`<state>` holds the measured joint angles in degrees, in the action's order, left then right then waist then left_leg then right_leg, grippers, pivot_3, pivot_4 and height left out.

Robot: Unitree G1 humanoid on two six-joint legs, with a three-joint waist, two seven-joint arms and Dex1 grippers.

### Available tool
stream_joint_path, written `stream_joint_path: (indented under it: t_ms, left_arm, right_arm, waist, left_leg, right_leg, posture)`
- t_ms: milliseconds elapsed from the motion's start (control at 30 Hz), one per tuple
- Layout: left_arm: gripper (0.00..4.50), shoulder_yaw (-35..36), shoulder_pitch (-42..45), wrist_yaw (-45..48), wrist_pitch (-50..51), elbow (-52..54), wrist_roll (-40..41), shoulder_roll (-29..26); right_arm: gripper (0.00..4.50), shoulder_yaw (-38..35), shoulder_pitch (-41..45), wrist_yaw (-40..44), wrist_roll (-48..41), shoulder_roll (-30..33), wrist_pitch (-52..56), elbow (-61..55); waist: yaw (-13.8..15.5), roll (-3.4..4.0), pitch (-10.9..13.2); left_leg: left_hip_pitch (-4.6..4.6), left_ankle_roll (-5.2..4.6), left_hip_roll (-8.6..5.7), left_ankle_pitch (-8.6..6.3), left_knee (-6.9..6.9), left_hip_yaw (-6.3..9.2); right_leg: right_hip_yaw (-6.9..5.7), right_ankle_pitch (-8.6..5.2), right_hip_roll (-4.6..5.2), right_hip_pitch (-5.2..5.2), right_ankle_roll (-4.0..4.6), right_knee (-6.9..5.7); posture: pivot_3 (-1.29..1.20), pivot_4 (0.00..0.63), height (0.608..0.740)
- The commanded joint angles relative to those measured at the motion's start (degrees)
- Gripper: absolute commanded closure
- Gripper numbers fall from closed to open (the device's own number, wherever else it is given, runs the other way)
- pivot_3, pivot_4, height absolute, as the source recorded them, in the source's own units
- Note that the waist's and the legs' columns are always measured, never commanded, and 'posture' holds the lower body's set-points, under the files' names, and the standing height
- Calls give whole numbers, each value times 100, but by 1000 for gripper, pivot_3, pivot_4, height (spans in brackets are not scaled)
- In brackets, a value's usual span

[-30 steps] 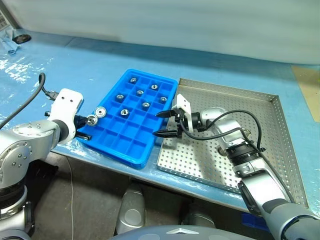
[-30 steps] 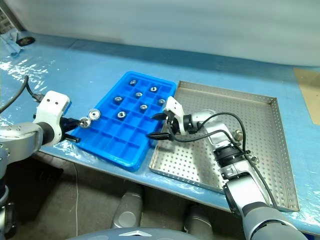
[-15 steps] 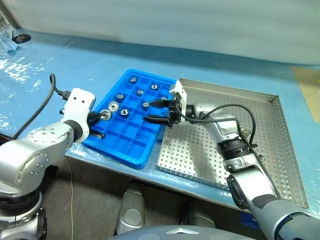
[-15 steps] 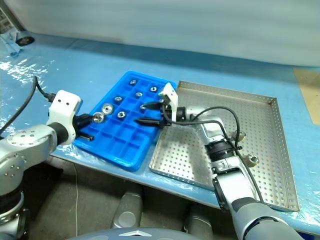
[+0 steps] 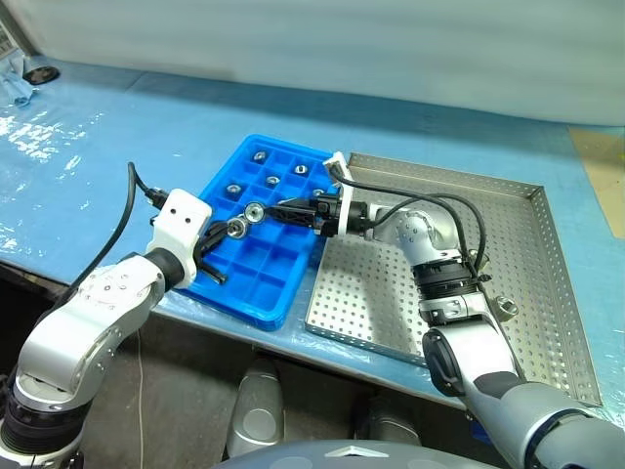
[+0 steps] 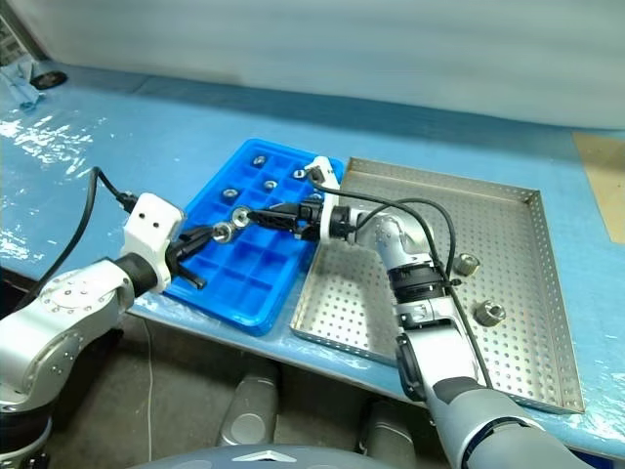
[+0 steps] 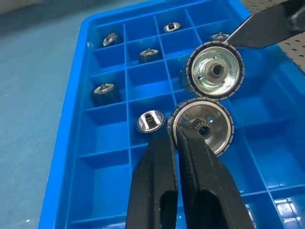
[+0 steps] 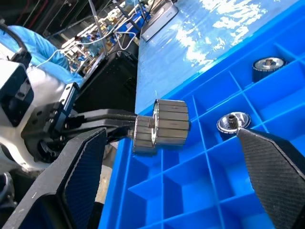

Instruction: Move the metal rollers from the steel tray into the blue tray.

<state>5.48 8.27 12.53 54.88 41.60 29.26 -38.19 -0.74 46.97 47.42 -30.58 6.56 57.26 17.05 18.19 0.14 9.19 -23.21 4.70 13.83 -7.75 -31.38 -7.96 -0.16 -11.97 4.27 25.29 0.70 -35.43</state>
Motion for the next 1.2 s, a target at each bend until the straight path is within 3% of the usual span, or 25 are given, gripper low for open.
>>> stream_joint_path:
  t_ms: [33, 600, 700, 933, 967, 1200]
  left_arm:
    - [4454, -19, -57, 101, -508, 142, -239, 115]
    - [4454, -560, -105, 462, -1069, -12, -975, 374]
    - [4500, -491, -121, 518, -1071, 49, -943, 444]
    - [4500, -403, -202, 575, -1093, 86, -979, 493]
    - [4500, -378, -199, 565, -1103, 85, -989, 506]
    - [4500, -224, -210, 459, -1234, 11, -1111, 630]
  right_arm:
    - [0, -208, 187, -164, -348, -123, 302, -176]
    - [0, -247, 196, -674, -615, -584, 380, -263]
    - [607, -265, 178, -753, -586, -610, 244, -217]
    - [3001, -315, 141, -745, -660, -598, 163, -197]
    - [3175, -328, 129, -750, -680, -603, 175, -213]
    - [3173, -444, 152, -810, -722, -633, 137, -146]
  waist:
    - [-3, 0, 0]
    - [-16, 1, 0]
    - [-19, 1, 0]
    - [-21, 1, 0]
    - [-21, 1, -1]
    - [-22, 1, -1]
  left_leg:
    - [0, 1, 0, 1, 2, 0]
    - [3, 9, -1, 5, 7, 0]
    - [3, 9, 0, 5, 7, 0]
    - [4, 10, -1, 6, 7, 0]
    - [3, 10, -1, 6, 7, 0]
    - [5, 11, -1, 6, 6, 0]
  right_leg:
    - [1, 0, 0, 1, 0, 0]
    - [1, 0, 0, 4, -1, -4]
    - [1, 0, 0, 5, -1, -5]
    - [2, 0, 0, 4, -1, -7]
    - [2, 0, 0, 5, -1, -8]
    - [2, 0, 0, 5, -1, -11]
  posture:
    - [480, 150, 740]
    - [468, 150, 740]
    - [464, 150, 740]
    - [460, 150, 740]
    - [462, 150, 740]
    - [462, 150, 740]
